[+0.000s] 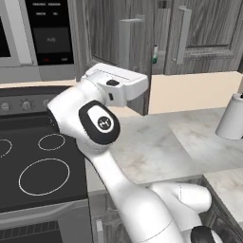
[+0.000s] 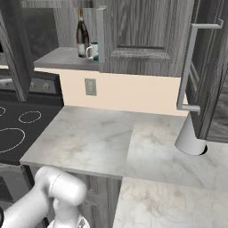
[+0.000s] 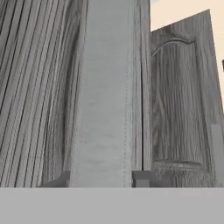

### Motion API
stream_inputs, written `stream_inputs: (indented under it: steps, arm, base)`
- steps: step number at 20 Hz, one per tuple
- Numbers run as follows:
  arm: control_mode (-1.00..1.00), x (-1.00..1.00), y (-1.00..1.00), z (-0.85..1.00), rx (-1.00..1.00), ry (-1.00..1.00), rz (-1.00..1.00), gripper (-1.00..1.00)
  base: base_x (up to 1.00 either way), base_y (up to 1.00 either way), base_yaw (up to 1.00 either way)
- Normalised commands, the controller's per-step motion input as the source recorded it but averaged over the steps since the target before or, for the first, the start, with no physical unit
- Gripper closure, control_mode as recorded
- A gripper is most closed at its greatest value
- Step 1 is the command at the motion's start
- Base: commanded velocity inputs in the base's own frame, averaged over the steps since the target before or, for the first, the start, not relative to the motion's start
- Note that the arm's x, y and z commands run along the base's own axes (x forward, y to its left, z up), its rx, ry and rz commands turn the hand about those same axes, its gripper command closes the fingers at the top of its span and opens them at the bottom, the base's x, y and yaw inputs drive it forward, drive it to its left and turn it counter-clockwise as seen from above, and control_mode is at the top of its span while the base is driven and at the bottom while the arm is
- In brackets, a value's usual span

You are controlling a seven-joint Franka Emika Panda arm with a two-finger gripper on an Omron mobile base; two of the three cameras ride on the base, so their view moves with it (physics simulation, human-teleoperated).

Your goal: Open the cabinet directly in front. Then move the wine and the mug to the dining counter with the candle on it.

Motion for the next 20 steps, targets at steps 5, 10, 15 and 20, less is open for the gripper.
stream_inputs:
  steps: [5, 10, 15, 20]
  arm:
    - [-1.00, -0.05, 0.00, -0.02, -0.01, 0.00, 0.00, -1.00]
    - [-1.00, -0.37, 0.00, -0.04, 0.00, 0.00, 0.01, -1.00]
    - [-1.00, -0.66, 0.00, -0.01, 0.00, 0.00, 0.01, -1.00]
    - [-1.00, -0.98, -0.11, 0.00, 0.00, -0.02, 0.00, -1.00]
  base:
    - [0.00, 0.00, 0.00]
    - [0.00, 0.00, 0.00]
    - [0.00, 0.00, 0.00]
    - [0.00, 0.00, 0.00]
